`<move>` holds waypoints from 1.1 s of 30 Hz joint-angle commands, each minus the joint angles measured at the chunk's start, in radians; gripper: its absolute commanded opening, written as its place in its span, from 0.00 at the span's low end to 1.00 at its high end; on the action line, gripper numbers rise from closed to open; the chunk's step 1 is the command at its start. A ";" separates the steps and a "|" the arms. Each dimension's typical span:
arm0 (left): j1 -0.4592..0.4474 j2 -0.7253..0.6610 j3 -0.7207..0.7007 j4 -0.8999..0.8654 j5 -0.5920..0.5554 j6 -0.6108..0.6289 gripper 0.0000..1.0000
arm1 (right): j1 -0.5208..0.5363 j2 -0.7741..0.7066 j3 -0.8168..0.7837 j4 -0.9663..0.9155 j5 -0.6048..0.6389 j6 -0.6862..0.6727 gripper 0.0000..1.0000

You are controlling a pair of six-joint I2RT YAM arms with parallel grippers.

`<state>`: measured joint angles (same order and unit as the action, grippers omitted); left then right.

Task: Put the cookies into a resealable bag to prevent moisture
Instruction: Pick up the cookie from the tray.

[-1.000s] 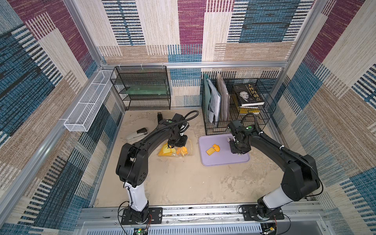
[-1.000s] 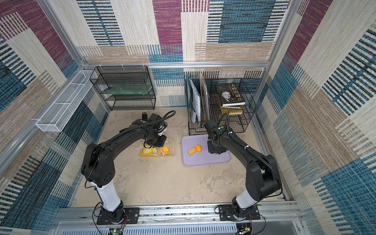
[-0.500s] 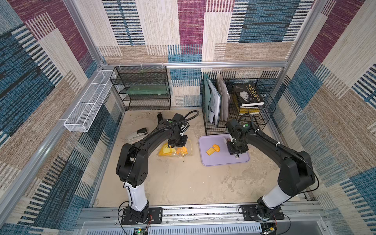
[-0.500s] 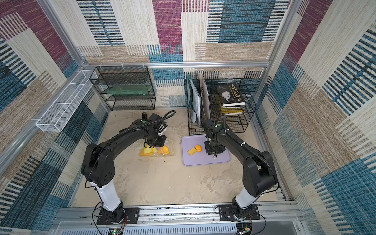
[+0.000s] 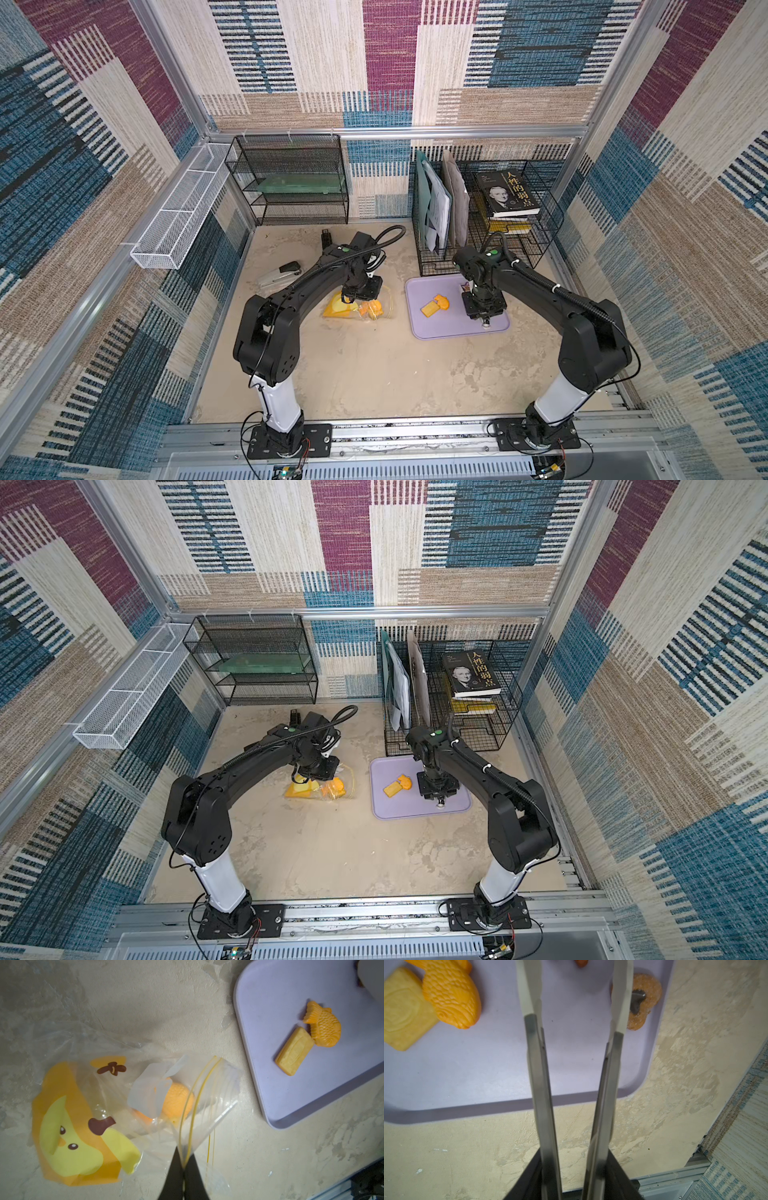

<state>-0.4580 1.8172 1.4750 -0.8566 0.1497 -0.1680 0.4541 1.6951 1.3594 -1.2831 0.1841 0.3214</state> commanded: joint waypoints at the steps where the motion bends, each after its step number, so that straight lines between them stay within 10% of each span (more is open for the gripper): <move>1: 0.003 -0.004 -0.003 0.015 0.014 0.020 0.00 | 0.004 0.012 0.011 0.008 -0.015 -0.006 0.38; 33: 0.005 0.019 0.023 0.007 0.079 -0.005 0.00 | 0.031 -0.251 -0.084 0.048 -0.112 -0.003 0.30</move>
<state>-0.4530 1.8267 1.4849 -0.8532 0.1947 -0.1646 0.4824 1.4734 1.2705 -1.2694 0.1257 0.3130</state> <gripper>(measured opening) 0.038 0.299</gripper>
